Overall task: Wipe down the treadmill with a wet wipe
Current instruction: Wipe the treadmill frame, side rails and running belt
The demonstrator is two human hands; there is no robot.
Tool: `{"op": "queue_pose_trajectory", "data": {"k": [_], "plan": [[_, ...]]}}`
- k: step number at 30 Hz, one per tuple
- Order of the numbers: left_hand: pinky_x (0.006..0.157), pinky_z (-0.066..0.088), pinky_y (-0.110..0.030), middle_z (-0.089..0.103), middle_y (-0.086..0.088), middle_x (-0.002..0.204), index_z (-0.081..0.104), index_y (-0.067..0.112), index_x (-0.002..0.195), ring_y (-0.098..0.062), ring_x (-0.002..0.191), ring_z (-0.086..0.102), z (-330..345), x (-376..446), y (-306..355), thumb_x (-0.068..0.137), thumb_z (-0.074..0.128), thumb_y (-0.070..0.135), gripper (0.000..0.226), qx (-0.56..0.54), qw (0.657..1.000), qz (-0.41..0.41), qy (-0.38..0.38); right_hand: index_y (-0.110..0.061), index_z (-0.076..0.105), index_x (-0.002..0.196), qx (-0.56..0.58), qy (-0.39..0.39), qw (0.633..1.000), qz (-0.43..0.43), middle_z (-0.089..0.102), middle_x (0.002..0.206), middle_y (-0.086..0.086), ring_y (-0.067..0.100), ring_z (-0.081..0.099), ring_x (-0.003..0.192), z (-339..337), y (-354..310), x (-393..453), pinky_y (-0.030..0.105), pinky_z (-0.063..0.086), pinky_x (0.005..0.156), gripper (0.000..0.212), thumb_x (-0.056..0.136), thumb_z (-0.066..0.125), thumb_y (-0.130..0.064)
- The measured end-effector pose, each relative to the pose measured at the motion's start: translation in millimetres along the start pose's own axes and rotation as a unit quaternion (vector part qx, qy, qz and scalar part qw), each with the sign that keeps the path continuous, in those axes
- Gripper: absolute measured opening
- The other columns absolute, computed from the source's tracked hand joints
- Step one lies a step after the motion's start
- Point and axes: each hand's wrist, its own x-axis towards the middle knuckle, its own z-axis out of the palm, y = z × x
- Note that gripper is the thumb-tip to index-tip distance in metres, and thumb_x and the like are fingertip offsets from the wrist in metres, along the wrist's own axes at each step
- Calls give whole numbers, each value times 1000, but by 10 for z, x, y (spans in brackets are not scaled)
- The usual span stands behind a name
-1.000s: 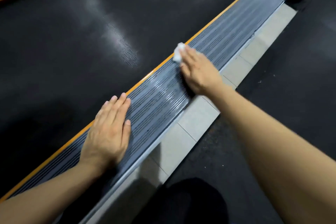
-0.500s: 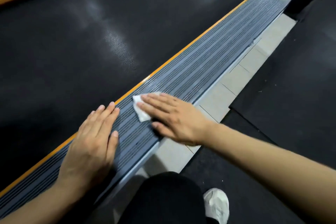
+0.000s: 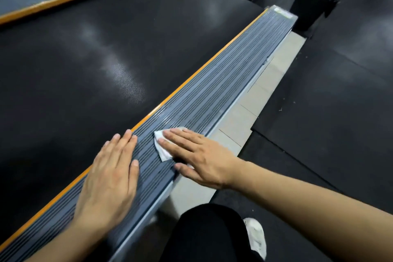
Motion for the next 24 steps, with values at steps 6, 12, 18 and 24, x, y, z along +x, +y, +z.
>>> {"op": "queue_pose_trajectory", "data": {"k": [6, 12, 18, 24], "plan": [[123, 20, -45, 33, -7, 164, 35, 10, 157, -24, 154, 24, 64, 146, 195, 106, 25, 39, 59, 57, 996, 73, -3, -8, 23, 157, -32, 67, 954, 291, 22, 163, 13, 26, 18, 151, -196, 1164, 113, 40, 13, 124, 69, 103, 18, -52], [125, 24, -43, 36, -10, 162, 39, 8, 155, -26, 151, 32, 402, 841, 864, 104, 23, 36, 60, 25, 999, 47, -7, -1, 34, 151, -12, 36, 999, 17, 33, 158, 15, 26, 29, 148, -195, 1186, 425, 36, 16, 123, 55, 105, 36, -30], [128, 2, -37, 16, -7, 169, 19, 11, 162, -22, 157, 11, 683, 1695, 1610, 99, 4, 43, 72, 33, 999, 18, -22, -3, 36, 150, 0, 62, 988, 138, 32, 159, 14, 26, 26, 149, -741, 2619, 461, 21, 5, 118, 45, 107, 36, -16], [127, -2, -32, 14, -1, 170, 20, 16, 162, -19, 157, 7, 893, 3179, 1961, 91, -3, 54, 84, 29, 999, 12, -18, -10, 20, 157, -3, 45, 976, 215, 17, 165, 8, 19, 11, 153, -982, 4093, 383, 32, 9, 121, 51, 109, 24, -27]]}}
